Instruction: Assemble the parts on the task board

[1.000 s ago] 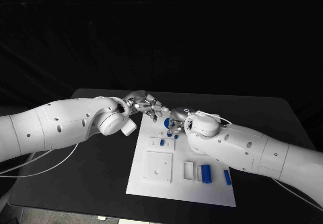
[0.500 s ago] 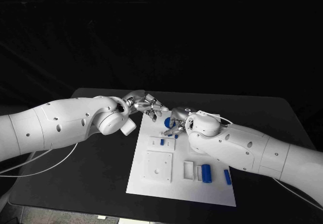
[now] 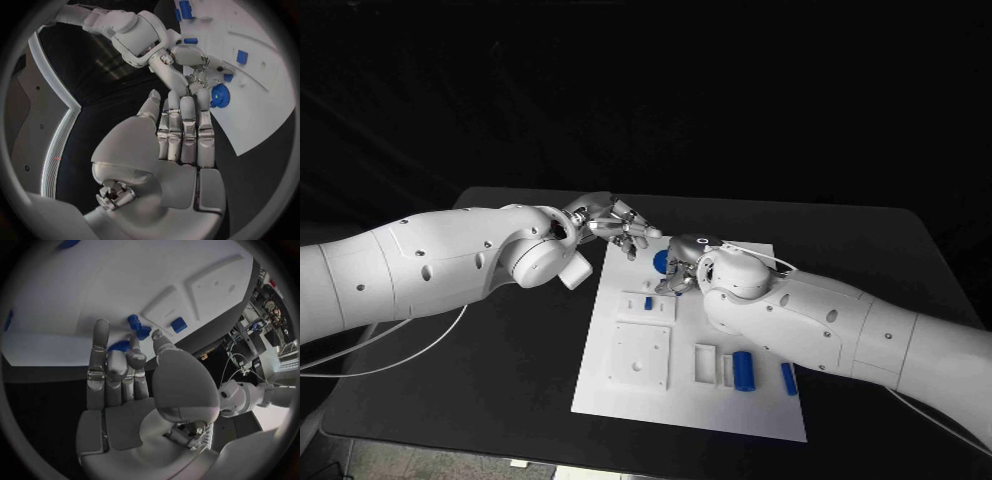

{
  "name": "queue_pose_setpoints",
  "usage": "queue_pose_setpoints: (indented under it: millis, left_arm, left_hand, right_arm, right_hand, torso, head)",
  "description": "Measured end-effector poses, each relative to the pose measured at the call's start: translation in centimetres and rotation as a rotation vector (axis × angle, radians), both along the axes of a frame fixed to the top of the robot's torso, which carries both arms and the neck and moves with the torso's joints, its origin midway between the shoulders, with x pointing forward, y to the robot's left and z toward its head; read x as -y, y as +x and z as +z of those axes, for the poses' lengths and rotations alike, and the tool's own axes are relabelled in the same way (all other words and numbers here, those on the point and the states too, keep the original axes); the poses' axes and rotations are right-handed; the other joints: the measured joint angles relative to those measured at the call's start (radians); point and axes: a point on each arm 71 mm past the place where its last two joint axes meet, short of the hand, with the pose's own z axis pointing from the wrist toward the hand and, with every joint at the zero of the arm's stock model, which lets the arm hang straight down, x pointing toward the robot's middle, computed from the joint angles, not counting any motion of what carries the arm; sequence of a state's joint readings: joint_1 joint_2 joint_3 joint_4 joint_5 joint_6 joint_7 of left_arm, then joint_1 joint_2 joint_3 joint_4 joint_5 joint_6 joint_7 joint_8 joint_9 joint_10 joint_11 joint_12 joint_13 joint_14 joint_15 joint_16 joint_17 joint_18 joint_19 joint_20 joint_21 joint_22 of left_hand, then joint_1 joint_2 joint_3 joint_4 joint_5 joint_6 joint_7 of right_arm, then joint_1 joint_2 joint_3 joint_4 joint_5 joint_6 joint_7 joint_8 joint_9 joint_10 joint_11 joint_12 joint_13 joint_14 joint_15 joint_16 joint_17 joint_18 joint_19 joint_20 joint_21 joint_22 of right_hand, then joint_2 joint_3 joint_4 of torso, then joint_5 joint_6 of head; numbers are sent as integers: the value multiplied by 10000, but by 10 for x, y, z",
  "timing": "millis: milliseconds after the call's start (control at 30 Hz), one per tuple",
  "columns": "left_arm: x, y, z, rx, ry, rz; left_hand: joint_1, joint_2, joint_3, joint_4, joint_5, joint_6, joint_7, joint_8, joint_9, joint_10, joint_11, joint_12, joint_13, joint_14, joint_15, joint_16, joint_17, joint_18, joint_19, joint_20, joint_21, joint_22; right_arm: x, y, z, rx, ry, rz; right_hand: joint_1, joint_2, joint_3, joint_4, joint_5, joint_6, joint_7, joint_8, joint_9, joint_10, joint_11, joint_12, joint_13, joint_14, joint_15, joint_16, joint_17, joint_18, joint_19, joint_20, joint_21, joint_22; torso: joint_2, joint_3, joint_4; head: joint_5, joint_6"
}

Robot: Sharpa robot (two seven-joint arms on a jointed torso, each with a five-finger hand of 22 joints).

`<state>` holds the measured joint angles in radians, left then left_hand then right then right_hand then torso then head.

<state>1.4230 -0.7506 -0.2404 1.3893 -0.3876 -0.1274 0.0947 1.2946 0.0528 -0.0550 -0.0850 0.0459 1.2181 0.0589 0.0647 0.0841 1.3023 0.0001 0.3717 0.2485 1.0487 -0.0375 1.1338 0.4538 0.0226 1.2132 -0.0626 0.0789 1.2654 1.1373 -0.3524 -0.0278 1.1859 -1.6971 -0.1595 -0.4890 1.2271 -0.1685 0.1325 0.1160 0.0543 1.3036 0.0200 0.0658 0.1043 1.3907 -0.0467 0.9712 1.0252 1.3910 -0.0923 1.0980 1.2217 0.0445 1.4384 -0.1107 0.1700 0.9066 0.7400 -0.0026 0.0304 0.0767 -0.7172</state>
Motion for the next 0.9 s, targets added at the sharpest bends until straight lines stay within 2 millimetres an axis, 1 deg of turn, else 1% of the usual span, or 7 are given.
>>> queue_pose_setpoints:
  millis: [167, 200, 333, 500, 767, 833, 900]
  left_arm:
    - [0, 0, 0, 0, -2, -6]
    - [0, 0, 0, 0, -2, -7]
    - [0, 0, 0, -2, -3, -14]
    - [0, 0, 0, -9, -6, -32]
    - [1, 0, 0, -22, -10, -60]
    - [1, -1, 0, -25, -10, -65]
    - [1, -1, 0, -30, -9, -71]
  left_hand:
    - [0, 0, 0, 0, 0, 0, 0, 0, 0, 0, 0, 0, 0, 0, 0, 0, -1, -1, 0, 0, 0, 0]
    - [0, 0, 0, 0, 0, 0, 0, 0, 0, 0, 0, 0, 0, 0, 0, 0, -1, -1, 0, 0, 0, 0]
    - [0, 0, 0, 0, 0, 0, 0, 0, 0, 0, 0, 0, -1, 0, 0, 0, -1, 0, 0, 0, 0, 0]
    - [0, 0, 0, 0, 0, 0, 0, 0, 0, 0, 0, 0, -2, 0, 0, 0, -2, 0, 0, 0, 0, 0]
    - [0, 0, 0, 0, 0, 0, 0, 0, 0, 0, 0, 0, -3, 0, 0, 0, -2, 0, 0, 0, 0, 0]
    - [38, -38, 0, 0, 0, 0, 0, 0, 1, 0, 0, 0, -3, 0, 0, 0, -2, 0, 0, 0, 0, -8]
    - [42, -41, 0, 0, 0, 0, 0, 0, 0, 0, 0, 0, -3, 0, 0, 0, 0, 0, 0, 0, 0, -9]
  right_arm:
    - [1, 0, -1, 48, -31, -42]
    - [0, 0, -1, 55, -31, -45]
    - [-1, 0, -2, 71, -28, -39]
    - [-3, -1, -4, 94, -21, -17]
    - [-4, -2, -5, 258, -114, 17]
    - [-4, -2, -6, 311, -145, 38]
    - [-4, -2, -6, 377, -183, 65]
  right_hand:
    - [0, 0, 457, -270, 0, 90, -25, 0, 64, 51, -51, 0, 30, 43, -41, 53, 32, 1, 54, -53, 0, 5]
    - [-43, 44, 547, -337, 0, 90, -25, 0, 65, 51, -51, 0, 37, 43, -41, 53, 40, 1, 54, -53, 0, 10]
    - [-126, 11, 612, -402, 0, 90, -25, 0, 87, 51, -51, 0, 57, 43, -41, 53, 51, 0, 54, -53, 0, 12]
    - [-220, -5, 606, -396, 0, 90, -25, 0, 97, 51, -51, 0, 57, 43, -41, 53, 51, 0, 54, -53, 0, 11]
    - [-303, -94, -88, -99, 0, 83, -18, 2, 221, 51, -51, -88, 51, 43, -41, 6, 27, 1, 53, -53, 0, 0]
    - [-198, -150, -88, -99, 0, 50, 14, 2, 243, 51, -51, -132, 31, 43, -41, -38, 3, 2, 53, -53, 0, -16]
    - [7, -152, 9, -254, 5, 17, 46, 2, 250, 26, -26, -183, -12, 5, -16, -71, -32, 3, 20, -34, 0, -26]
  torso:
    - [4, -2, -1]
    - [5, -1, -1]
    - [9, -1, -4]
    - [8, 3, -3]
    - [-2, 7, -12]
    - [-3, 7, -12]
    - [-4, 8, -12]
  head:
    - [14, -12]
    - [14, -13]
    - [14, -21]
    - [14, -39]
    - [27, -66]
    - [33, -73]
    - [35, -76]
